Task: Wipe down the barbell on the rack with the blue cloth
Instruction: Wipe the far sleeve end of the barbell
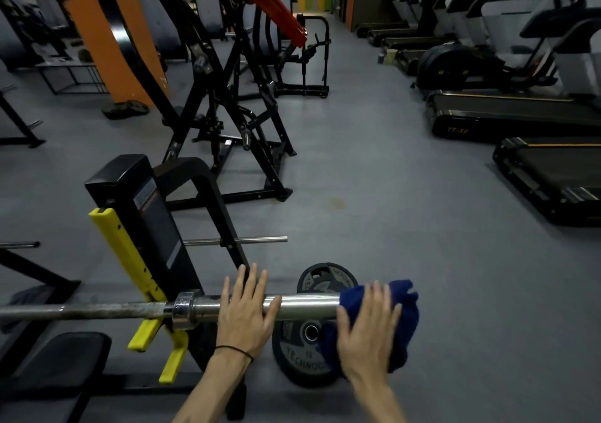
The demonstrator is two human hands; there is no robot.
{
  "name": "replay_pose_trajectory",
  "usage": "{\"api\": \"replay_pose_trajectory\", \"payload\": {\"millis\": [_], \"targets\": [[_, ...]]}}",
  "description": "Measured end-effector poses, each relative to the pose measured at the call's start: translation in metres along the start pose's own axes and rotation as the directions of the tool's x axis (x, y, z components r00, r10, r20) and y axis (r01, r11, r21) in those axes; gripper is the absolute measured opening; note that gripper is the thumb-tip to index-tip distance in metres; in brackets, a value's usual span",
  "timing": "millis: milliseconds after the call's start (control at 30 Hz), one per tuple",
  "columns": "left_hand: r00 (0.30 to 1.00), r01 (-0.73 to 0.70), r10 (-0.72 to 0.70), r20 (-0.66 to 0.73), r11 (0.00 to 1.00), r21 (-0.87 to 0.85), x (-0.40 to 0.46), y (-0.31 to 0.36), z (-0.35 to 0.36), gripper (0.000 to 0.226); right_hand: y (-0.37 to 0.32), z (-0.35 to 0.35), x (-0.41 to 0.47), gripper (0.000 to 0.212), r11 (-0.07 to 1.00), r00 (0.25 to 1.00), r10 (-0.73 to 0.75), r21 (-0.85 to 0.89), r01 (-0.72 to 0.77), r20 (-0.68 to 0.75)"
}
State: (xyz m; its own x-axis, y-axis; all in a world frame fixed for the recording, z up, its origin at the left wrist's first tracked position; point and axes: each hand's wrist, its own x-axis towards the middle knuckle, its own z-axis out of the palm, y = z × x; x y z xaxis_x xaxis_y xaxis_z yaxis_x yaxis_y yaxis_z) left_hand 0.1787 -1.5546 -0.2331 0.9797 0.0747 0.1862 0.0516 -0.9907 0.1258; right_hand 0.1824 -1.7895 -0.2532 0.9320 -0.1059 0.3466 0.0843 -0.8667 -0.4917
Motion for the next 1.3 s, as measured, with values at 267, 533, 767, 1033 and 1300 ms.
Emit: {"api": "replay_pose_trajectory", "payload": {"millis": [267, 533, 767, 1033, 1300], "targets": [[1.000, -0.018, 0.018, -0.002, 0.999, -0.031, 0.002, -0.003, 0.001, 0.072, 0.026, -0.005, 0.011, 0.067, 0.908, 0.911, -0.395, -0.096, 0.407, 0.121], [0.999, -0.006, 0.004, -0.035, 0.999, -0.045, 0.003, 0.000, 0.004, 0.072, -0.031, 0.015, -0.027, 0.082, 0.847, 0.828, -0.506, -0.046, 0.530, 0.241], [1.000, -0.015, 0.015, -0.027, 0.999, -0.032, 0.004, 0.000, 0.006, 0.073, -0.006, 0.002, -0.011, 0.086, 0.996, 0.997, -0.076, 0.045, 0.075, 0.021], [0.990, 0.059, -0.044, 0.136, 0.993, -0.106, 0.049, -0.004, -0.008, 0.116, 0.025, -0.007, 0.014, 0.076, 0.952, 0.951, -0.284, -0.084, 0.295, 0.120], [0.999, -0.049, 0.050, 0.005, 0.995, -0.084, 0.033, -0.014, -0.002, 0.086, -0.013, 0.013, -0.018, 0.083, 0.864, 0.846, -0.487, -0.022, 0.503, 0.219]]}}
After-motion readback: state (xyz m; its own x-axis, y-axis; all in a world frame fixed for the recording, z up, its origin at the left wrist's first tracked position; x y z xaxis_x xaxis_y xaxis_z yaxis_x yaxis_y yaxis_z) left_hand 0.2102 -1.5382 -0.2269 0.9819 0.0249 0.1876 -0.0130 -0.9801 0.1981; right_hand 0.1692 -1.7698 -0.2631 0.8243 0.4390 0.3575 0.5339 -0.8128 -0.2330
